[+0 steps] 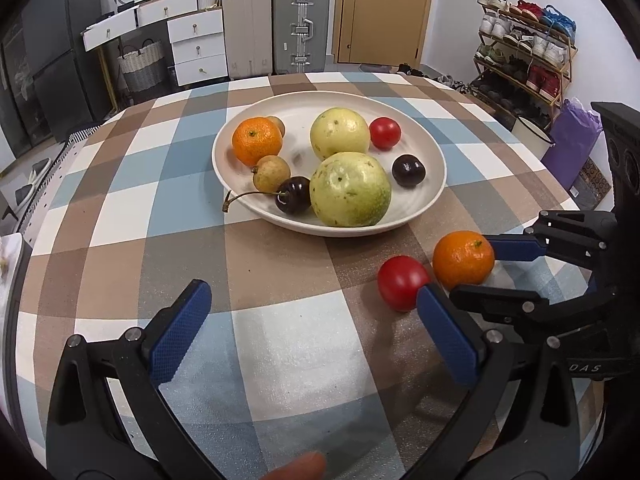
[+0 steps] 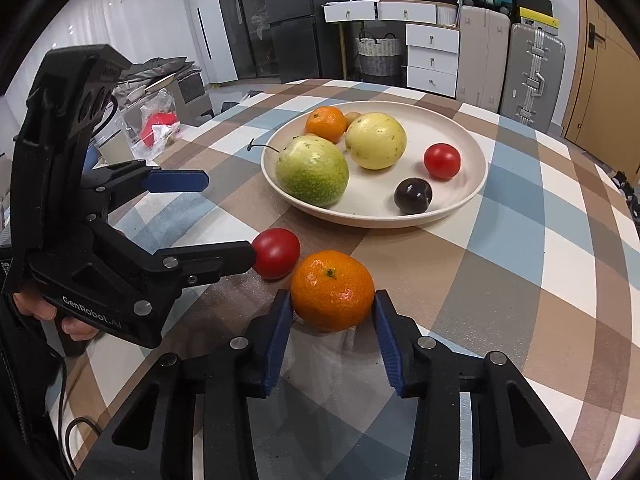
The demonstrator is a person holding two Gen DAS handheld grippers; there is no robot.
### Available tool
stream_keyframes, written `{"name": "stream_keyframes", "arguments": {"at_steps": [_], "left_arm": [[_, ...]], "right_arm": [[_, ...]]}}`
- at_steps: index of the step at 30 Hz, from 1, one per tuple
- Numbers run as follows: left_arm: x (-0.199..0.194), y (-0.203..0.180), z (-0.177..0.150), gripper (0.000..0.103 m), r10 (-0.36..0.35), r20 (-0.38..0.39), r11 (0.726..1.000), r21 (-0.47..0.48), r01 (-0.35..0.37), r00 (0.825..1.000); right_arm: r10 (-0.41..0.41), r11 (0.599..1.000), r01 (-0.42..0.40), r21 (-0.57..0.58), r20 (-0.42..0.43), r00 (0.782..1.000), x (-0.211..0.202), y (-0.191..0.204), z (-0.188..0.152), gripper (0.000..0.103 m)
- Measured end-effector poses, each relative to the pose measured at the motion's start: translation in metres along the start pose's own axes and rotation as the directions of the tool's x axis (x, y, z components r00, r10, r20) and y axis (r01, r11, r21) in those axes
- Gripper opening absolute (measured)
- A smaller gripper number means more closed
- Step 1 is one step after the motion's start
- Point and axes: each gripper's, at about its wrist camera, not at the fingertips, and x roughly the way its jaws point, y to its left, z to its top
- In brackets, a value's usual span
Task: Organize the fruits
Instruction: 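Grasp the orange with the right tool while the left tool grasps the red tomato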
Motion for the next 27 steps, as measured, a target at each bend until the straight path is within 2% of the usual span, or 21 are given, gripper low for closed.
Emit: {"name": "stream_keyframes", "arguments": {"at_steps": [4, 8, 17, 22, 23, 25, 27], "left_arm": [[0.001, -0.004, -0.001, 0.103, -0.041, -0.005, 0.999, -0.002, 0.041, 0.999], [0.004, -0.012, -0.001, 0.101, -0.026, -0.02, 0.999, 0.03, 0.026, 0.999], [0.006, -0.016, -0.001, 0.076, -0.11, -0.03, 0.994, 0.024, 0.111, 0.993], [0.008, -0.029, -0.003, 0.061, -0.144, -0.038, 0.986, 0.074, 0.146, 0.989], [0.01, -0.032, -0.003, 0.053, -0.147, -0.048, 0.985, 0.082, 0.151, 0.988], [0.011, -0.037, -0.004, 0.048, -0.142, -0.048, 0.984, 0.101, 0.147, 0.989], [0.01, -0.04, -0.005, 0.031, -0.177, -0.051, 0.977, 0.113, 0.182, 0.983]], "right_arm": [[-0.006, 1.0, 0.005, 0.022, 0.029, 1.0, -0.008, -0.006, 0.001, 0.041], [-0.024, 0.999, 0.021, 0.048, 0.049, 0.999, -0.014, -0.015, 0.003, 0.041], [-0.037, 0.997, 0.034, 0.07, 0.044, 0.998, -0.014, -0.02, 0.002, 0.041], [-0.037, 0.997, 0.035, 0.064, 0.044, 0.998, -0.014, -0.018, 0.003, 0.041], [-0.039, 0.997, 0.036, 0.063, 0.045, 0.998, -0.014, -0.018, 0.003, 0.041], [-0.039, 0.997, 0.036, 0.064, 0.047, 0.998, -0.015, -0.018, 0.003, 0.041], [-0.039, 0.997, 0.036, 0.066, 0.048, 0.998, -0.015, -0.018, 0.003, 0.041]]}}
